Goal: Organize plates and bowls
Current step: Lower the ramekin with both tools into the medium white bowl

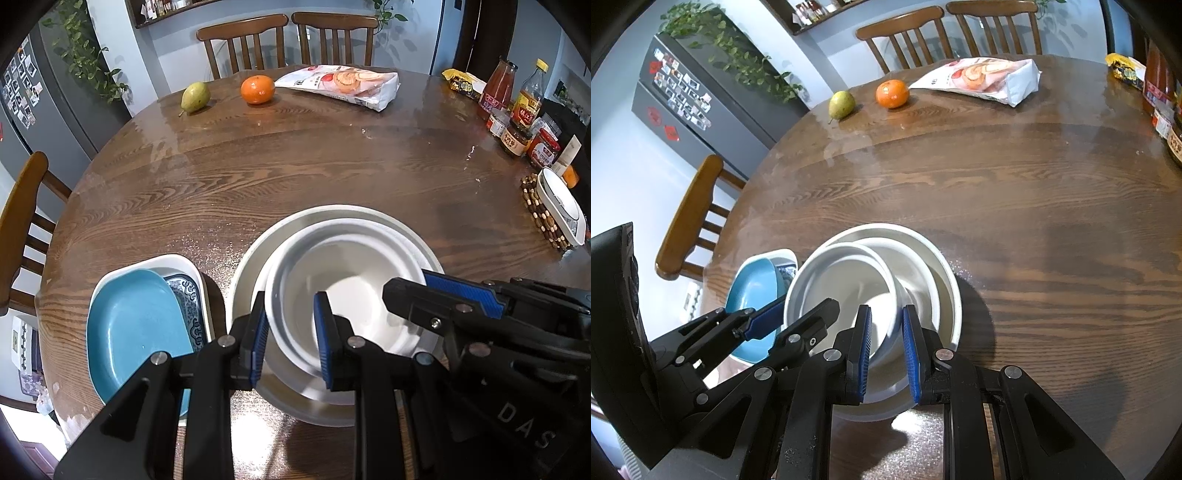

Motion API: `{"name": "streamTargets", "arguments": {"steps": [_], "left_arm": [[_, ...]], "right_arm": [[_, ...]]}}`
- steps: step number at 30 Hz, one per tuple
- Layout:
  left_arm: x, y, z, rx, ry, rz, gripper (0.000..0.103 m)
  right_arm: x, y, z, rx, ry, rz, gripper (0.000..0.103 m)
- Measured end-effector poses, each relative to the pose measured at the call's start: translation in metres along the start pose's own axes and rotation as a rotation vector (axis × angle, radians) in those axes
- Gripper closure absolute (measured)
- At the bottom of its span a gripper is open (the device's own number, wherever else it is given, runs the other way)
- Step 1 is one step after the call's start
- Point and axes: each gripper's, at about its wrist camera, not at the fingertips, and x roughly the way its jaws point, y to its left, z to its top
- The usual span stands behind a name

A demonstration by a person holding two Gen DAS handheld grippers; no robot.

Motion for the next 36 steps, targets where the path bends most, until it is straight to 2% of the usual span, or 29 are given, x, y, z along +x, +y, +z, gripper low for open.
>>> {"name": "streamTargets", "arguments": {"steps": [15,36], "left_arm": [[0.0031,0.0006,0.0013,0.003,0.006,0.006,0.082],[0.0049,-0.0017,0.0018,0.02,0.016,0.011,0.082]], "right_arm": [[0.0024,0.001,0.0013,-0.002,0.005,-0.005,0.083],[0.0038,0.0069,0.0043,-0.038,0.011,-0.055,0.083]]}}
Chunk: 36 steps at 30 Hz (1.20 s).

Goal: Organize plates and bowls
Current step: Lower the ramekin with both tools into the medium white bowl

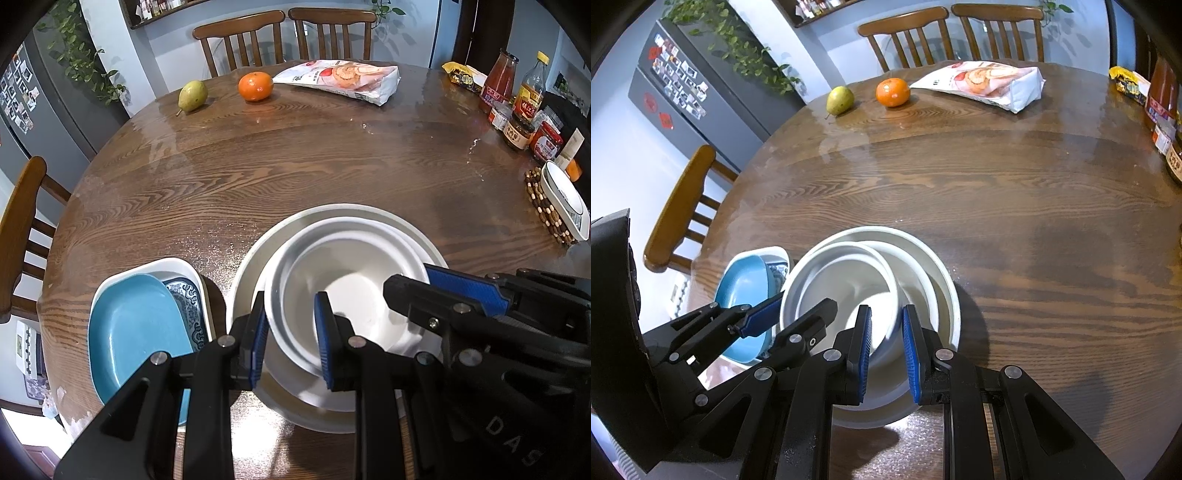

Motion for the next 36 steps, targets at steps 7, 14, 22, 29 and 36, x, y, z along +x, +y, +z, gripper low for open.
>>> {"name": "streamTargets", "arguments": {"steps": [7,14,22,29,36], "left_arm": [[0.0002,-0.0006,-0.0011,0.006,0.004,0.002,0.082],[0.0007,-0.0016,-0.0014,0.006,0.004,-0.001,0.079],[0.0008,-0.0031,-0.0026,0.007,0.001,0.0,0.079],[0.0,-0.0037,-0.0019,0.004,0.003,0.0,0.079],[-0.0008,-0.0028,-0.0028,-0.004,0.005,-0.003,0.079]], "right_arm": [[-0.0001,0.003,-0.0006,-0.013,0.001,-0.015,0.083],[-0.0001,0.0054,0.0,-0.032,-0.001,-0.031,0.083],[0.0001,0.0052,0.0002,-0.04,-0.007,-0.042,0.083],[-0.0002,0.0071,-0.0001,-0.049,-0.01,-0.049,0.083],[-0.0005,0.0074,0.0005,-0.058,-0.013,-0.053,0.083]]}}
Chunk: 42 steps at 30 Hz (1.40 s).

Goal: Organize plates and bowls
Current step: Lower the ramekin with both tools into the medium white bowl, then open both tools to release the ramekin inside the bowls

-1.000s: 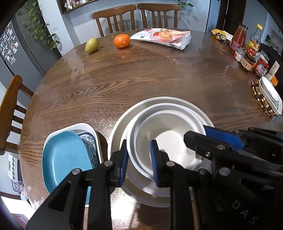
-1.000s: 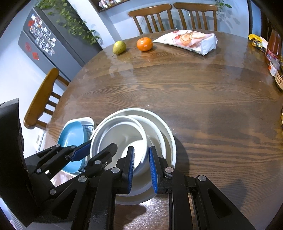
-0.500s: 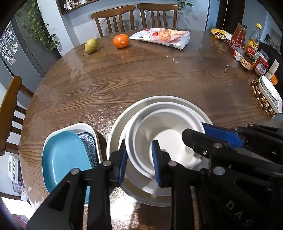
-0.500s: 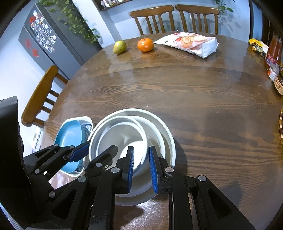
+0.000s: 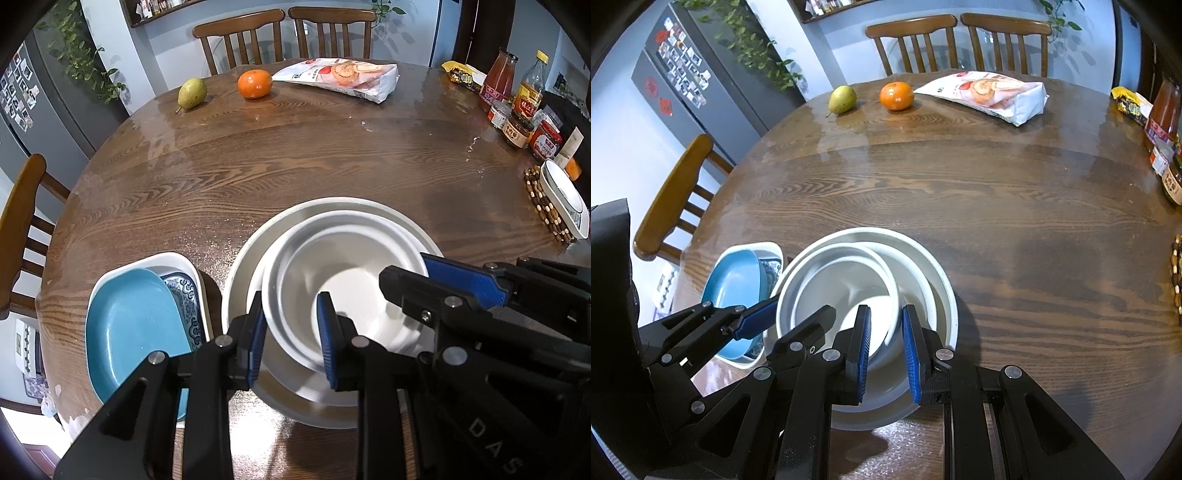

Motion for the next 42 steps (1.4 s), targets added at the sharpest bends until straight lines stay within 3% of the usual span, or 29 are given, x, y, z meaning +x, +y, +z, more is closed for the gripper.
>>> {"name": "streamTargets", "arguments": {"steps": [14,26,42], "left_arm": [[0.0,0.001,-0.001,-0.011,0.004,0.0,0.076],[-0.004,-0.002,0.0,-0.008,-0.016,0.006,0.061],[-0.01,0.0,-0.001,-0.013,-0.027,0.011,0.061]], "right_arm": [[-0.001,0.0,0.0,-0.005,0.0,-0.001,0.083],[-0.004,0.0,-0.002,-0.006,-0.011,-0.007,0.083],[-0.007,0.0,-0.002,-0.007,-0.017,-0.004,0.083]]}}
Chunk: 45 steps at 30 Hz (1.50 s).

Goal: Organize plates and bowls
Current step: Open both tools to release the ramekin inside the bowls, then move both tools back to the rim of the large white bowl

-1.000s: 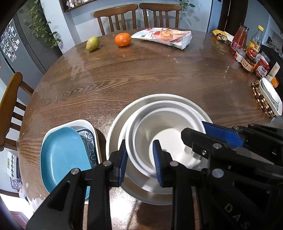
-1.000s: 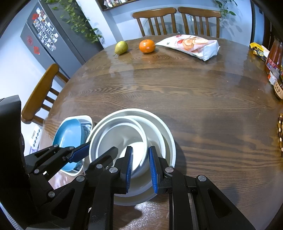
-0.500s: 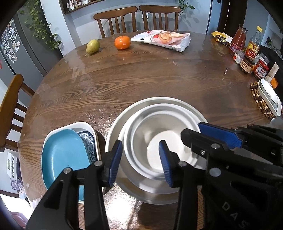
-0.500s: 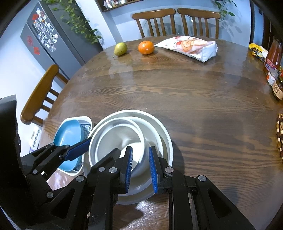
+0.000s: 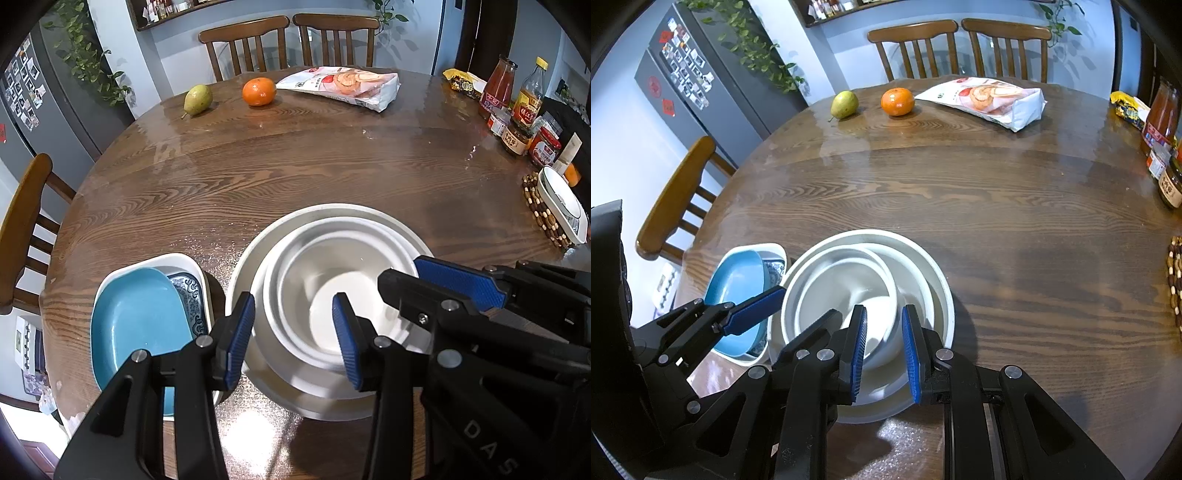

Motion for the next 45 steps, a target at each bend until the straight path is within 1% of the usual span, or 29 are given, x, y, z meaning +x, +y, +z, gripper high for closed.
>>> {"name": "streamTargets", "arguments": {"steps": [2,5,13,15,16,18,22,23,26,31,33,35,38,42,45], "left_arm": [[-0.001,0.001,0.0,-0.002,-0.002,-0.001,0.059],[-0.003,0.002,-0.001,-0.004,-0.009,0.002,0.05],[-0.008,0.002,-0.002,-0.003,-0.022,0.001,0.049],[-0.008,0.002,-0.002,-0.005,-0.025,0.005,0.046],[-0.008,0.003,-0.002,-0.007,-0.026,0.006,0.045],[-0.009,0.004,-0.002,-0.01,-0.026,0.005,0.044],[-0.01,0.005,-0.002,-0.013,-0.029,0.009,0.044],[-0.01,0.005,-0.003,-0.014,-0.03,0.01,0.042],[-0.012,0.006,-0.003,-0.02,-0.035,0.017,0.031],[-0.013,0.009,-0.004,-0.029,-0.037,0.021,0.031],[-0.013,0.01,-0.004,-0.034,-0.036,0.023,0.031],[-0.013,0.012,-0.004,-0.039,-0.035,0.025,0.03],[-0.014,0.014,-0.003,-0.046,-0.037,0.029,0.026],[-0.015,0.016,-0.002,-0.05,-0.041,0.031,0.022],[-0.016,0.017,-0.001,-0.052,-0.044,0.032,0.021]], "right_arm": [[0.0,0.0,0.0,0.0,-0.001,-0.003,0.083],[-0.002,0.0,0.0,0.003,-0.002,-0.003,0.083],[-0.007,-0.001,-0.002,0.01,-0.012,-0.001,0.083],[-0.008,-0.002,-0.002,0.013,-0.014,-0.002,0.082],[-0.009,-0.002,-0.003,0.017,-0.015,-0.002,0.08],[-0.01,-0.004,-0.004,0.026,-0.018,0.0,0.074],[-0.011,-0.007,-0.004,0.038,-0.021,0.002,0.069],[-0.012,-0.007,-0.004,0.038,-0.022,0.001,0.068],[-0.012,-0.007,-0.005,0.042,-0.023,-0.001,0.064],[-0.013,-0.007,-0.005,0.045,-0.026,0.002,0.061],[-0.013,-0.007,-0.005,0.047,-0.026,0.004,0.054],[-0.013,-0.007,-0.004,0.052,-0.027,0.005,0.05],[-0.013,-0.008,-0.004,0.057,-0.028,0.01,0.049],[-0.014,-0.008,-0.002,0.054,-0.028,0.017,0.048],[-0.016,-0.007,-0.001,0.046,-0.03,0.017,0.044]]}}
